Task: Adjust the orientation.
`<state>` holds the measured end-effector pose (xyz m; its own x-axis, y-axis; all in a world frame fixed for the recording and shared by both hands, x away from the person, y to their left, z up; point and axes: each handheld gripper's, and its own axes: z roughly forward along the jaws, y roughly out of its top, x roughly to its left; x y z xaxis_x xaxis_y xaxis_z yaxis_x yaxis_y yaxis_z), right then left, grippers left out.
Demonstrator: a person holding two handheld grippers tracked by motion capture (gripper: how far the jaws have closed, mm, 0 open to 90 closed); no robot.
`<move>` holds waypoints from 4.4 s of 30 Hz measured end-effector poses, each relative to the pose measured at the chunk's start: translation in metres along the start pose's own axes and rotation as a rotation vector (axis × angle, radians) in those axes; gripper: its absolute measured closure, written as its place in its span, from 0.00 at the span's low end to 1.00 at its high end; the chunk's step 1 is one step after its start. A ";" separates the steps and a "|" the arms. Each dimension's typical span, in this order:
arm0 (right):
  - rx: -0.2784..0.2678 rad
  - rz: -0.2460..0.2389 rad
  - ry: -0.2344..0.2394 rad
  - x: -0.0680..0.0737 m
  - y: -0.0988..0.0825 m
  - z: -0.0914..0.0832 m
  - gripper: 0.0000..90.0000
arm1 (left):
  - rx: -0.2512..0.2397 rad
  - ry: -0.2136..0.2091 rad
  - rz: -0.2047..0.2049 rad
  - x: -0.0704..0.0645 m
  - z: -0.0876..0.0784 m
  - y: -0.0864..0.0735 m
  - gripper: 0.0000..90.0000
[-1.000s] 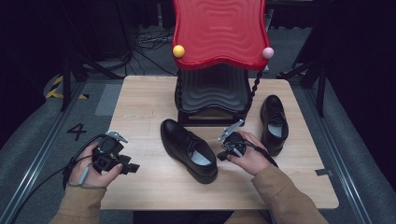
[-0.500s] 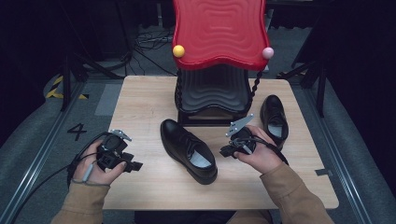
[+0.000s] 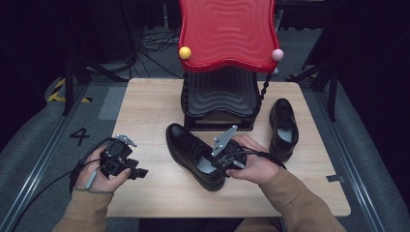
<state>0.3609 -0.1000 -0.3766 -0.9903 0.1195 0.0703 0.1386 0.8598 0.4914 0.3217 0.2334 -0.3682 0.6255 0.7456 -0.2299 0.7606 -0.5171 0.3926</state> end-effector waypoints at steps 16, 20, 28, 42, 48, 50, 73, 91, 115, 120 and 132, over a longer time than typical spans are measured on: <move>0.173 -0.028 0.076 0.003 0.005 0.049 0.85 | -0.002 0.006 -0.012 0.000 -0.001 -0.004 0.53; 0.176 -0.057 0.091 0.005 0.006 0.049 0.88 | -0.003 0.005 -0.010 0.000 -0.001 -0.004 0.53; 0.142 -0.074 0.073 0.013 0.005 0.044 0.89 | -0.005 0.000 -0.003 0.001 0.001 -0.001 0.53; 0.106 -0.002 0.030 0.037 -0.032 -0.006 0.88 | 0.020 -0.034 0.062 -0.001 0.016 0.030 0.53; 0.124 0.055 0.001 0.036 -0.048 -0.017 0.88 | 0.026 -0.046 0.095 -0.003 0.021 0.044 0.53; 0.129 0.078 -0.010 0.034 -0.054 -0.020 0.88 | 0.029 -0.052 0.105 -0.003 0.023 0.048 0.53; 0.146 0.206 -0.059 0.039 -0.062 0.005 0.87 | 0.036 -0.062 0.115 -0.003 0.027 0.054 0.53; 0.169 0.255 0.014 0.036 -0.073 -0.007 0.88 | 0.033 -0.069 0.121 -0.001 0.028 0.057 0.52; -0.156 0.527 -0.332 0.003 -0.125 -0.100 0.77 | 0.036 -0.072 0.105 0.005 0.032 0.059 0.52; -0.172 0.621 -0.439 -0.013 -0.143 -0.106 0.74 | 0.036 -0.069 0.102 0.006 0.032 0.059 0.52; -0.195 0.723 -0.541 -0.035 -0.170 -0.104 0.68 | 0.032 -0.067 0.098 0.006 0.030 0.056 0.52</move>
<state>0.3726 -0.3018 -0.3719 -0.5223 0.8524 0.0262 0.6727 0.3929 0.6270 0.3733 0.1961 -0.3740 0.7064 0.6618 -0.2511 0.6998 -0.5998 0.3879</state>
